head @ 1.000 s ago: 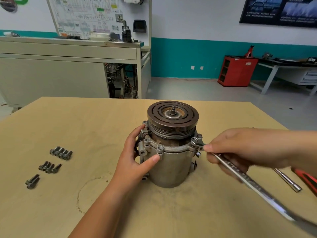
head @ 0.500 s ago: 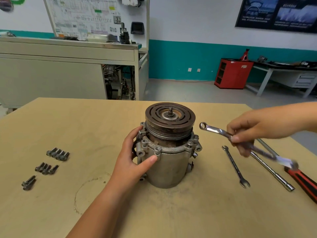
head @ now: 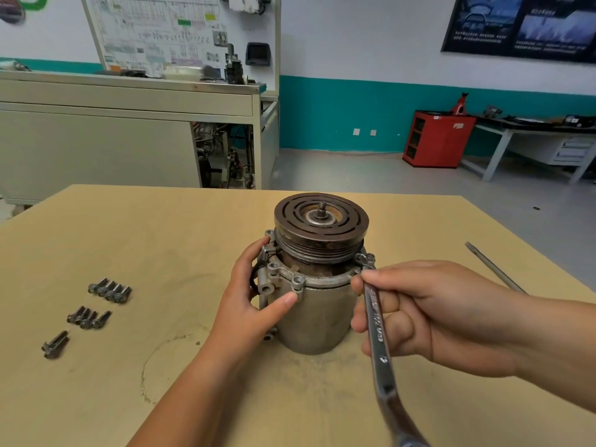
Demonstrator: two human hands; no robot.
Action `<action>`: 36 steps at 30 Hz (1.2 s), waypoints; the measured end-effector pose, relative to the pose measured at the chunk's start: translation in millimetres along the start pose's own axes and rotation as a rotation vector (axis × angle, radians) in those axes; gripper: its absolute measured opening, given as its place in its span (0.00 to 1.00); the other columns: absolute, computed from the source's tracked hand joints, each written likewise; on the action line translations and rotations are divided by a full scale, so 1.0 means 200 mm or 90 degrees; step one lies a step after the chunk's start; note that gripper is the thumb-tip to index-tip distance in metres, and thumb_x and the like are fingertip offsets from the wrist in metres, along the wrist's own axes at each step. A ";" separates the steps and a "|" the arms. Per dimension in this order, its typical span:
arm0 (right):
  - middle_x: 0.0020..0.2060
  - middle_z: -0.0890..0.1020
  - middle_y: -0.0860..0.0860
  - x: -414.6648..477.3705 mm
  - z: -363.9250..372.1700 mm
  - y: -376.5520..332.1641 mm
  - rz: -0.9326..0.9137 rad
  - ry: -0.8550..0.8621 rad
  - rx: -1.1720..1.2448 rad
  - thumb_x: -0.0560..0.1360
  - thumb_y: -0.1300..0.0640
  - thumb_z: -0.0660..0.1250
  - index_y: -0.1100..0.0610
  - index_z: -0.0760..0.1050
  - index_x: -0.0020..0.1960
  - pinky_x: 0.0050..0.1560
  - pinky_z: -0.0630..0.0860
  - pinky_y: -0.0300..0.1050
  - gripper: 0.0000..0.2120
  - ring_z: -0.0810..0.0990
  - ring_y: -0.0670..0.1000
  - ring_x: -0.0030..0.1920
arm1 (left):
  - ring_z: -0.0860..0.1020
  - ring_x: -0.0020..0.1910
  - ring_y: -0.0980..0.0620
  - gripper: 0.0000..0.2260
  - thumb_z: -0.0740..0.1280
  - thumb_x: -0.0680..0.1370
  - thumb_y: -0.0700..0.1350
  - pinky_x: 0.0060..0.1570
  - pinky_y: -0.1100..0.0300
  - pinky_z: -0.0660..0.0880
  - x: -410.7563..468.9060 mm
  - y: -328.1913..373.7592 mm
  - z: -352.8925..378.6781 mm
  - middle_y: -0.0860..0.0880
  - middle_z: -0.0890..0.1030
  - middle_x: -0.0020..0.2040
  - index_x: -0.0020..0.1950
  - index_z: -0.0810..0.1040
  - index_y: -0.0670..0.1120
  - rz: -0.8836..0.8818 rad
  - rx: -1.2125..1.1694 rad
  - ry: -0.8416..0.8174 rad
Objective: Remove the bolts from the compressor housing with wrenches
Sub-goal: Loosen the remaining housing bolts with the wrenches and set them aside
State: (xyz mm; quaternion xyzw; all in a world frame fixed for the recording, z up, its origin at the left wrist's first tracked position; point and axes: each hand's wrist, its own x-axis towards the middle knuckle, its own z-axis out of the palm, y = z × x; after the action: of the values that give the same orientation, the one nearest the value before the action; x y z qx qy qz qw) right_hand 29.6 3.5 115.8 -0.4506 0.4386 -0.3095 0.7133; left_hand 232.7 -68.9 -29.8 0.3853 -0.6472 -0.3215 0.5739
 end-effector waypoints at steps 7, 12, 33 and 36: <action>0.24 0.78 0.60 -0.03 -0.02 0.01 0.023 0.008 -0.042 0.71 0.55 0.61 0.63 0.70 0.47 0.23 0.78 0.44 0.11 0.76 0.53 0.18 | 0.71 0.65 0.64 0.31 0.72 0.66 0.60 0.56 0.74 0.69 0.00 0.00 0.00 0.66 0.71 0.66 0.66 0.65 0.71 -0.002 0.001 0.002; 0.22 0.77 0.53 -0.01 -0.15 -0.09 0.130 -0.066 -0.338 0.73 0.48 0.57 0.60 0.71 0.47 0.31 0.73 0.42 0.15 0.77 0.51 0.19 | 0.72 0.65 0.64 0.31 0.71 0.65 0.59 0.55 0.74 0.69 0.00 0.01 0.00 0.67 0.71 0.66 0.66 0.65 0.70 -0.007 0.001 0.001; 0.39 0.84 0.43 0.09 -0.50 -0.44 0.136 -0.133 -0.911 0.67 0.41 0.63 0.45 0.77 0.44 0.45 0.72 0.32 0.10 0.83 0.42 0.42 | 0.73 0.64 0.63 0.32 0.71 0.66 0.59 0.55 0.73 0.70 0.00 0.00 0.01 0.65 0.72 0.66 0.68 0.65 0.67 0.001 -0.009 0.001; 0.40 0.85 0.52 0.03 -0.47 -0.33 0.137 -0.162 -0.708 0.71 0.46 0.62 0.59 0.73 0.46 0.44 0.75 0.33 0.15 0.85 0.53 0.43 | 0.72 0.65 0.61 0.32 0.72 0.66 0.59 0.56 0.72 0.70 0.00 -0.01 0.00 0.63 0.72 0.67 0.68 0.65 0.68 0.003 -0.008 0.000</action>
State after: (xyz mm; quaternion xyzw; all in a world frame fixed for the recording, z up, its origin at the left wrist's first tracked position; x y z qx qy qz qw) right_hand -56.2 -63.2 153.2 -0.7442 0.4895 0.0978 0.4438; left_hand 232.1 -69.2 -30.9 0.3802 -0.6460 -0.3240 0.5771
